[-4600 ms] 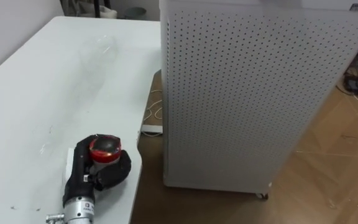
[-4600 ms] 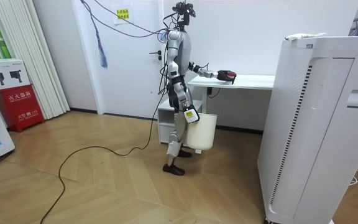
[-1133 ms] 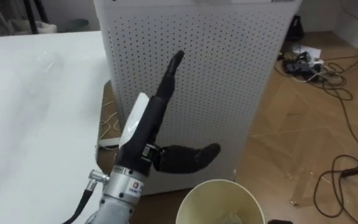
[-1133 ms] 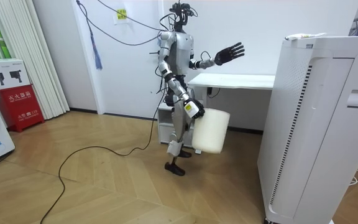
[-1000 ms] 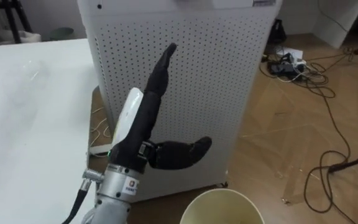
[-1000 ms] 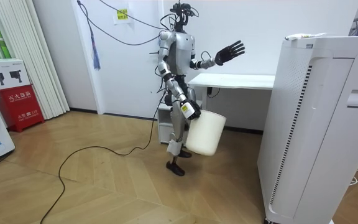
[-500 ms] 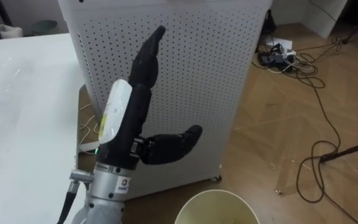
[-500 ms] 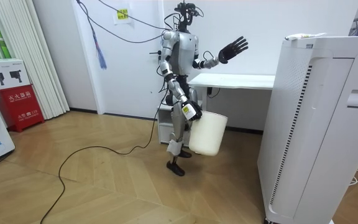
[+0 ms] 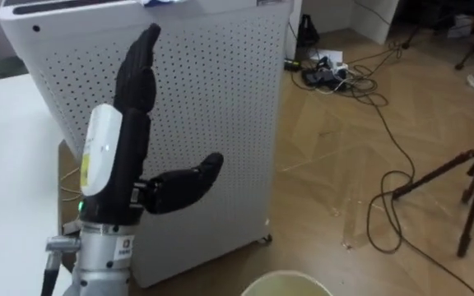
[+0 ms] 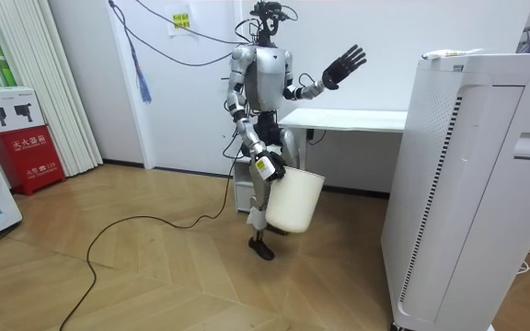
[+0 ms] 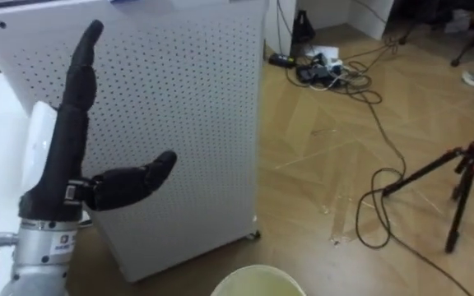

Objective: Pick garbage

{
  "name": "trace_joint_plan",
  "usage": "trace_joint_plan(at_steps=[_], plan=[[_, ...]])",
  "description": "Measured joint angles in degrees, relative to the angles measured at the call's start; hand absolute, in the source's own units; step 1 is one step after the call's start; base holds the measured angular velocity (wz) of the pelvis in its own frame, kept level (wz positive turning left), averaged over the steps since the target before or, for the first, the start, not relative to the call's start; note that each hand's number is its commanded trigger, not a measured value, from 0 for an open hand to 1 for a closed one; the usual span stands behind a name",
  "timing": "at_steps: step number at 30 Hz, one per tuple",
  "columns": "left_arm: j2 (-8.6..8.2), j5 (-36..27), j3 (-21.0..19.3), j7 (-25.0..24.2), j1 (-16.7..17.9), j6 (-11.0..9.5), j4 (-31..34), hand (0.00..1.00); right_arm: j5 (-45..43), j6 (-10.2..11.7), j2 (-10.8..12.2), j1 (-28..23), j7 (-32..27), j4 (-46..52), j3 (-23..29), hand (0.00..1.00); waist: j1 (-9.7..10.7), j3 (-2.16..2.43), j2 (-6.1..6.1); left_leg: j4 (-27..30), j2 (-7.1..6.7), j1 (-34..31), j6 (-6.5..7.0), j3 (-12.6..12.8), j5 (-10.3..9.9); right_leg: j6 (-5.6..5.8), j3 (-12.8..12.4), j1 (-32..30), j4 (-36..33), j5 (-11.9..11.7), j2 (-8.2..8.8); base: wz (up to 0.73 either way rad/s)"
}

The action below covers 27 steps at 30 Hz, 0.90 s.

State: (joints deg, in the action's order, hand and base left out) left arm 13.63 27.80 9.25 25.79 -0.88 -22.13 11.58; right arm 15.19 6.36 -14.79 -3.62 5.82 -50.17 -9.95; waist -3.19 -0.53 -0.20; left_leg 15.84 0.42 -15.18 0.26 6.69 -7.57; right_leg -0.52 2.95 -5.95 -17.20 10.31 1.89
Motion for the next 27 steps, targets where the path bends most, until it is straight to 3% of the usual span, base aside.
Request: trace_joint_plan(at_steps=[1,2,3,4,5,6,8,10,11,12,13,14,15,16,17,18,20,21,22,23,25,27], plan=[[-0.14,0.6,-0.7,0.7,0.5,-0.6,0.0,0.00,-0.6,-0.7,0.1,-0.3,0.1,-0.9,-0.1,1.00,-1.4,0.56,0.42,-0.4,0.00,0.1,0.98,-1.1,3.0,0.53,0.5,0.1,-2.4,1.9,0.17,-0.50],[-0.08,1.2,-1.3,1.0,0.5,-0.8,0.1,0.00,-0.6,-0.9,0.3,-0.4,0.1,-0.9,-0.1,1.00,-1.9,1.03,0.86,-0.4,-0.01,0.3,1.60,-0.7,3.6,1.03,1.1,0.5,-4.5,2.9,0.14,-0.33],[0.42,1.8,-2.4,1.7,0.5,-0.9,0.5,0.00,-0.5,-1.0,0.8,-0.4,0.5,-0.8,-0.2,1.00,-1.9,0.22,-0.93,-0.1,-0.28,1.5,1.81,1.8,3.8,2.21,3.5,0.9,-9.3,5.6,2.12,0.11],[0.77,2.1,-2.8,2.5,0.7,-0.8,0.5,0.00,0.0,-1.0,1.1,-0.8,0.8,-0.8,-0.2,1.00,-1.5,0.19,-2.77,1.2,-0.32,1.5,1.88,4.4,3.8,1.98,5.6,1.9,-12.7,8.9,4.12,0.26],[0.70,2.3,-2.8,2.8,0.7,-0.8,0.5,0.00,0.3,-0.9,0.9,-0.8,0.8,-0.8,-0.1,1.00,-1.6,0.34,-3.16,3.1,-0.27,0.9,2.47,4.9,3.4,1.80,6.6,2.0,-13.5,10.5,4.68,0.30],[0.76,2.8,-3.1,2.9,0.8,-0.8,0.5,0.00,0.2,-0.9,0.5,-0.4,0.4,-0.9,0.0,1.00,-1.7,-0.01,-3.01,7.7,-0.08,-0.6,3.64,4.5,2.2,0.73,7.3,1.8,-14.2,12.6,4.96,0.11],[1.14,2.9,-3.4,2.8,1.0,-1.5,0.6,0.00,0.3,-0.9,0.7,-0.5,0.5,-0.8,-0.1,1.00,-2.0,0.19,-2.55,10.6,-0.48,-1.2,3.29,3.8,0.1,1.01,6.6,2.8,-14.3,14.3,5.00,0.05],[1.09,2.9,-3.9,3.1,0.3,-3.0,0.8,0.00,0.1,-0.9,1.2,-0.4,0.0,-0.4,-0.1,1.00,-2.1,0.44,-2.78,10.7,-3.12,0.2,4.06,3.4,-2.0,2.04,7.2,4.5,-14.7,15.5,7.48,0.13],[1.08,2.9,-3.9,3.4,0.1,-3.3,0.8,0.00,0.2,-0.9,1.1,-0.3,-0.3,-0.1,-0.1,1.00,-2.0,0.37,-2.97,10.7,-3.74,0.6,4.18,3.5,-2.6,2.32,7.4,4.6,-15.5,15.7,8.25,0.11],[1.05,2.9,-3.9,4.0,-0.1,-3.5,0.8,0.00,0.2,-0.9,1.0,-0.2,-0.7,0.4,-0.1,1.00,-1.8,0.38,-2.89,11.1,-4.70,1.1,5.01,3.6,-3.5,3.01,8.3,3.5,-20.1,15.7,9.51,0.14],[1.08,3.5,-3.9,4.4,-0.4,-3.5,0.8,0.00,0.2,-0.9,1.1,0.0,-0.9,0.6,-0.1,1.00,-1.7,0.31,-2.45,11.9,-5.06,1.4,5.52,3.7,-4.5,3.20,8.0,0.8,-27.1,13.6,10.83,0.20],[1.08,4.2,-3.8,4.7,-0.5,-3.6,0.8,0.00,0.2,-0.9,1.1,0.0,-0.9,0.5,-0.1,1.00,-1.7,0.17,-2.21,11.9,-5.09,2.0,5.61,3.7,-5.1,3.31,7.6,-0.1,-30.0,11.9,11.12,0.29],[1.16,5.1,-3.7,5.2,-0.7,-3.8,0.8,0.00,0.0,-1.0,1.2,0.0,-0.9,0.5,-0.1,1.00,-0.8,-0.31,-0.99,11.9,-4.90,3.7,5.87,2.2,-6.2,3.12,6.9,-1.6,-34.7,7.5,10.69,0.34],[1.20,5.7,-3.8,5.9,-0.9,-4.0,0.8,0.00,0.1,-0.9,1.2,0.0,-1.0,0.6,-0.1,1.00,-0.4,-0.38,0.35,11.7,-4.34,4.8,5.72,0.2,-7.4,3.24,6.0,-3.1,-36.5,7.1,9.48,0.30],[1.28,5.6,-3.9,6.5,-1.1,-4.1,0.8,0.00,0.1,-0.9,1.2,0.1,-0.9,0.6,-0.1,1.00,-0.4,-0.55,0.83,11.4,-3.97,5.4,5.57,-0.4,-7.5,3.32,5.6,-3.9,-36.1,8.2,8.77,0.26],[1.45,5.6,-4.1,7.5,-1.5,-4.1,0.8,0.00,0.1,-0.9,1.4,0.1,-0.6,1.2,-0.1,1.00,-0.1,-0.67,1.29,10.6,-3.72,6.3,5.36,-1.8,-7.4,3.30,5.2,-6.2,-33.4,9.9,7.66,0.33],[1.54,5.7,-4.2,8.6,-2.0,-4.1,0.8,0.00,-0.5,-0.1,1.8,0.1,-0.7,1.5,-0.1,1.00,0.1,-0.66,1.37,9.7,-3.59,7.2,5.13,-3.5,-7.5,3.28,5.0,-8.2,-22.4,9.8,6.03,0.43],[1.65,5.7,-4.2,9.2,-1.9,-4.1,0.8,0.00,-0.8,0.4,2.1,0.1,-0.9,1.4,-0.1,1.00,0.7,-0.55,1.08,9.5,-3.67,7.6,4.63,-4.5,-7.9,2.67,4.4,-9.0,-13.9,7.2,5.19,0.55],[1.81,5.7,-4.2,9.6,-1.7,-4.1,0.8,0.00,-1.8,0.6,2.4,0.1,-1.0,1.3,-0.2,1.00,1.2,-0.60,0.96,9.6,-3.77,8.3,4.00,-6.0,-8.3,1.24,4.0,-9.4,-11.5,0.5,4.67,0.58],[1.83,5.8,-4.1,9.6,-1.6,-4.1,0.9,0.00,-2.2,0.6,2.4,0.0,-1.1,1.1,-0.2,1.00,1.3,-0.46,1.03,9.3,-3.57,8.7,3.82,-6.3,-8.2,1.25,4.0,-8.7,-10.9,0.5,4.61,0.32],[2.30,6.3,-4.6,9.8,-2.4,-4.2,1.3,0.00,-2.4,0.7,2.4,0.6,-1.2,1.1,-0.6,1.00,-0.1,-0.34,1.12,7.3,-2.08,10.1,2.65,-7.1,-7.5,0.10,4.3,-5.5,-7.0,-0.1,2.59,-0.01],[2.59,6.7,-4.8,9.9,-2.7,-4.0,1.6,0.00,-2.2,0.7,2.4,0.7,-1.0,1.1,-0.6,1.00,-0.2,-0.66,0.60,8.8,-1.36,9.5,1.45,-7.0,-7.6,-0.27,3.3,-2.5,-4.0,-0.4,1.89,0.27]])
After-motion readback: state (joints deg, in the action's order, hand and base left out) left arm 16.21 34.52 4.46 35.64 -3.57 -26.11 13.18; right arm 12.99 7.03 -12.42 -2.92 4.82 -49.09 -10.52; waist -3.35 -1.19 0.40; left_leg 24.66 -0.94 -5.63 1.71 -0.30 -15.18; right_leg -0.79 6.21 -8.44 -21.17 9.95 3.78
